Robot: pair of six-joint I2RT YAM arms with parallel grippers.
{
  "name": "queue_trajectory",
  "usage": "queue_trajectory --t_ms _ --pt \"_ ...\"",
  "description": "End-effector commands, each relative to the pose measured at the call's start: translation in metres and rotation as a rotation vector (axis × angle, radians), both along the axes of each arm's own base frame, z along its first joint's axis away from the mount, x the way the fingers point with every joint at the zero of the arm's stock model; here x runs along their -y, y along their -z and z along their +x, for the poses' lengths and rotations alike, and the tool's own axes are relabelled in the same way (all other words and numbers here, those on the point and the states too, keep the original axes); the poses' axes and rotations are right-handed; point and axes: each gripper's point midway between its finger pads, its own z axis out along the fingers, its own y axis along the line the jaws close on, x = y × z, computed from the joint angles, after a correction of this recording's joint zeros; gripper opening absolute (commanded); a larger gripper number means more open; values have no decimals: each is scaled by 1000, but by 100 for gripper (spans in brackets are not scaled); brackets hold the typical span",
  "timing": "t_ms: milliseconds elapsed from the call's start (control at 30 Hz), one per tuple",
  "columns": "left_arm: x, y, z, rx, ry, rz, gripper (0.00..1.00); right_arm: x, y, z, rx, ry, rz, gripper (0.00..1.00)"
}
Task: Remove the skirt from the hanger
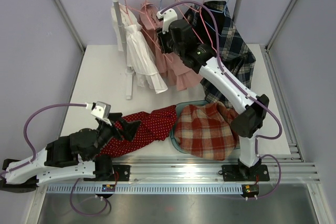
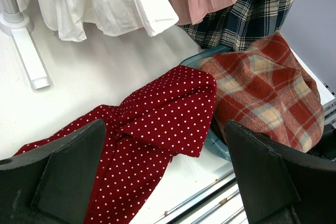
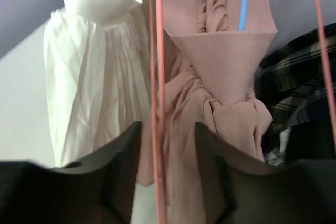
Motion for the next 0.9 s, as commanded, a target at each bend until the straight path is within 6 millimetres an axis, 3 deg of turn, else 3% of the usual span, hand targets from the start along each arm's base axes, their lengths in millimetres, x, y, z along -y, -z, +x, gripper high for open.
queue_trajectory --t_ms 0,67,100,167,200,267,300,333,367,467,533,633,800,867 --pt "-6 -11 3 21 -28 -18 99 17 -78 -32 146 -32 80 56" --pt "-10 -16 4 26 -33 -7 99 30 -95 -52 190 -68 59 70" --pt "-12 -17 4 28 -38 -3 99 34 -99 -60 208 -99 37 83" --pt "-15 -19 5 32 -44 19 99 40 -96 -92 228 -241 -64 95" --pt "-16 -19 5 35 -48 25 99 47 -84 -112 221 -331 -160 100" --pt "-18 -20 6 45 -51 37 99 35 -69 -152 217 -580 -209 100" --pt "-18 -21 6 49 -52 39 99 40 -40 -178 148 -701 -270 99" --pt "-18 -21 6 51 -51 41 99 32 -30 -210 191 -933 -305 99" --pt "-19 -23 7 55 -52 37 99 43 3 -242 89 -1079 -348 99" --pt "-20 -24 6 55 -51 32 99 46 31 -296 165 -1430 -336 99" --pt "-21 -23 6 51 -50 34 99 39 58 -309 120 -1496 -352 99" --pt "-23 -20 4 37 -49 22 99 18 100 -306 67 -1468 -475 99" --pt "-25 -14 1 17 -45 12 99 -25 162 -276 -39 -1271 -594 99" --pt "-27 -11 0 6 -46 11 99 -31 176 -264 -70 -1214 -633 100"
